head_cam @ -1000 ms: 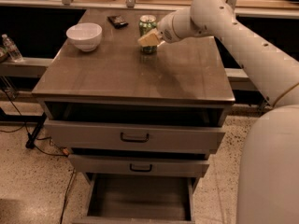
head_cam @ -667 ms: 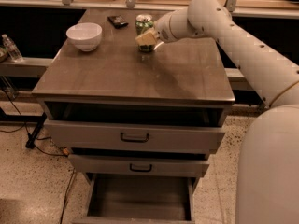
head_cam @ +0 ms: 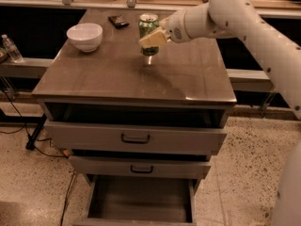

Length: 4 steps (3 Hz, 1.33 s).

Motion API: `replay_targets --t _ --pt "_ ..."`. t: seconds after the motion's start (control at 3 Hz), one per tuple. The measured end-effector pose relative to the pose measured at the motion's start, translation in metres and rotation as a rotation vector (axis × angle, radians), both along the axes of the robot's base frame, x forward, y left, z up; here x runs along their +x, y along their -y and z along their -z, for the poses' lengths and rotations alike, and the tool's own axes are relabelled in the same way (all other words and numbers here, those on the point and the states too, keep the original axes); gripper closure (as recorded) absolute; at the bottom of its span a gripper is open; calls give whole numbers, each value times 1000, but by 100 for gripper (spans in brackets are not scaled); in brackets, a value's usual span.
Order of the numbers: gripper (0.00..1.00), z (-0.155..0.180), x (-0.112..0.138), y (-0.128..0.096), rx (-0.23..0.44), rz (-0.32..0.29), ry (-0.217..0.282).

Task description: Place green can into bottom drawer

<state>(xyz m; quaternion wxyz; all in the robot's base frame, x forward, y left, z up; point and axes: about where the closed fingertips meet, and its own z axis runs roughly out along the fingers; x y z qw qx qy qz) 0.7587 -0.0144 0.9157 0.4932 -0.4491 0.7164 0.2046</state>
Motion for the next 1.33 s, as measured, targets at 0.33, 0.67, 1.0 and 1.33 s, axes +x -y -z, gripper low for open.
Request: replay_targets --t 0.33,0.67,1.0,1.33 --pt "100 -28 -47 32 7 -32 -24" --pt "100 -29 -51 34 6 -35 -23" --pt "100 -36 -97 46 -10 -71 -19" --pt "100 -56 -163 62 -14 -96 1"
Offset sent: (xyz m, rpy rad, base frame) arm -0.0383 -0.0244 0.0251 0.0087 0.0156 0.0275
